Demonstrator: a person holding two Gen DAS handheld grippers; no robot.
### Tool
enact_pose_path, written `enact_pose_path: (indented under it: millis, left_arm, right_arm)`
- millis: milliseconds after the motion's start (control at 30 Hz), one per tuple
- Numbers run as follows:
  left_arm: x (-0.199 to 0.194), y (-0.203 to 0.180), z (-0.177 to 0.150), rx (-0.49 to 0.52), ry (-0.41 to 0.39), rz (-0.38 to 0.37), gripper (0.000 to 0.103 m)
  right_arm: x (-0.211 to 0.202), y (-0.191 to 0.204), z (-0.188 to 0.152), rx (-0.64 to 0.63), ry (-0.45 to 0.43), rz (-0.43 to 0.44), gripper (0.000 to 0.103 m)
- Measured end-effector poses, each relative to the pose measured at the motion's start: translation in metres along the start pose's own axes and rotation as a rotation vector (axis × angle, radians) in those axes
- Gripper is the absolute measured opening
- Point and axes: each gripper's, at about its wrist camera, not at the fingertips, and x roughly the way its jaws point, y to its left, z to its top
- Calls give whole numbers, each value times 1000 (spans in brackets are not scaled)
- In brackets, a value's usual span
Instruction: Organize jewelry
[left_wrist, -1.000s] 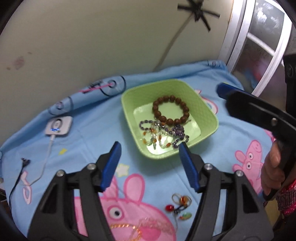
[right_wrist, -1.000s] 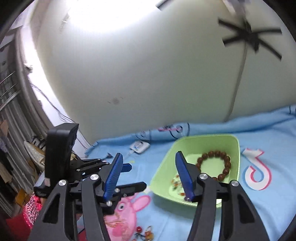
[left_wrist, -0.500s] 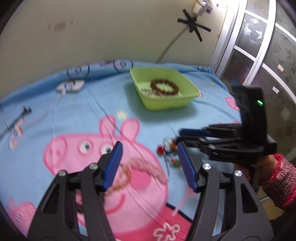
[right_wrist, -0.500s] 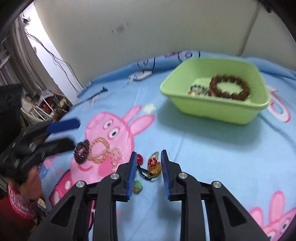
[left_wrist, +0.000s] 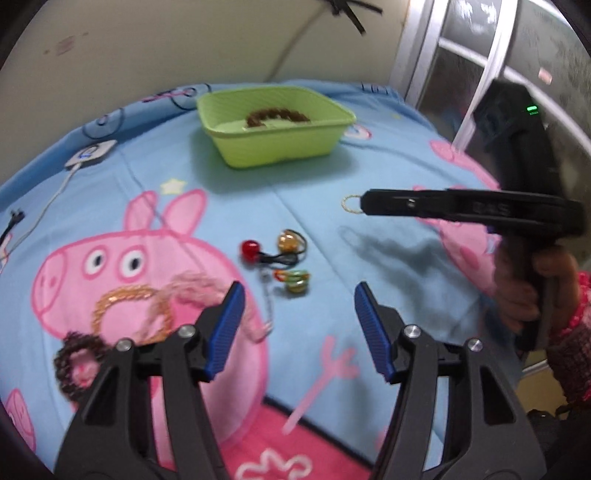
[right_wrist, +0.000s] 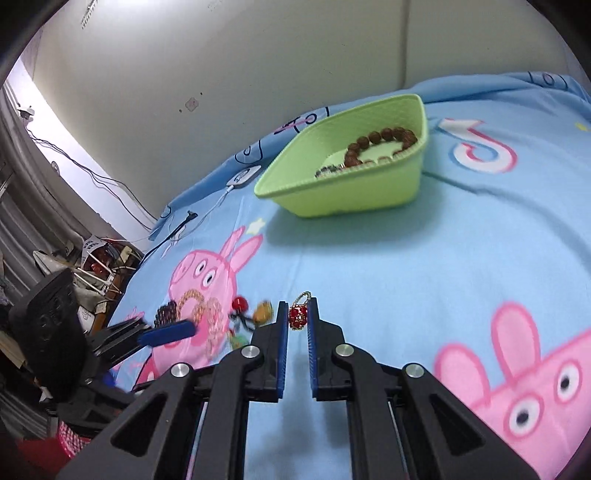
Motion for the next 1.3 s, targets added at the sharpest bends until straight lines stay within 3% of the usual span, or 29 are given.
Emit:
enact_pose_path:
  millis: [33,67,100,133,167,367,567,667,733,900,1067,1100,1167,1300]
  left_arm:
    - [10,-3,2,5,17,22,54]
    - [15,-1,2,7,29,28,38]
    - [21,-2,3,5,45,30,32]
    - [21,-2,4,9,25,47,19]
    - [22,-1,5,7,36,28,17]
    - [6,5,-1,-10,17,-1,17]
    - [-39,24,6,-85,-66,-115,17]
    - [-37,39,27,-112,-67,-73,17]
    - [-30,44,48,-88,-59,-41,17]
    - [-13,52,116,-70,-108,-69,17]
    - [34,58,159,-96,-50,-80,18]
    - [48,59,164,-100,-21,-74,20]
    - [64,61,169,-118,15,-55,46]
    - [71,72,175,-169,26,-56,46]
  right_arm:
    - [-1,-1,-5,-1,1,-2,0]
    - [-2,-3,-9,0,1,-2,0]
    - [-2,-5,-11,0,2,1,0]
    - [-3,-6,-13,1,2,4,0]
    - [-3,-7,-15,3,3,10,0]
    - [-9,-5,-16,-12,-4,57,0]
    - [-10,5,-10,-35,3,132,0]
    - [4,3,1,-45,30,87,0]
    - [5,3,15,-36,17,105,0]
    - [-1,9,66,-61,-87,84,0]
    - [23,-7,104,-28,-98,5,0]
    - [28,-9,106,-27,-96,-4,0]
    - [36,-17,111,-6,-81,-39,0]
    - [28,-27,116,35,-110,-14,0]
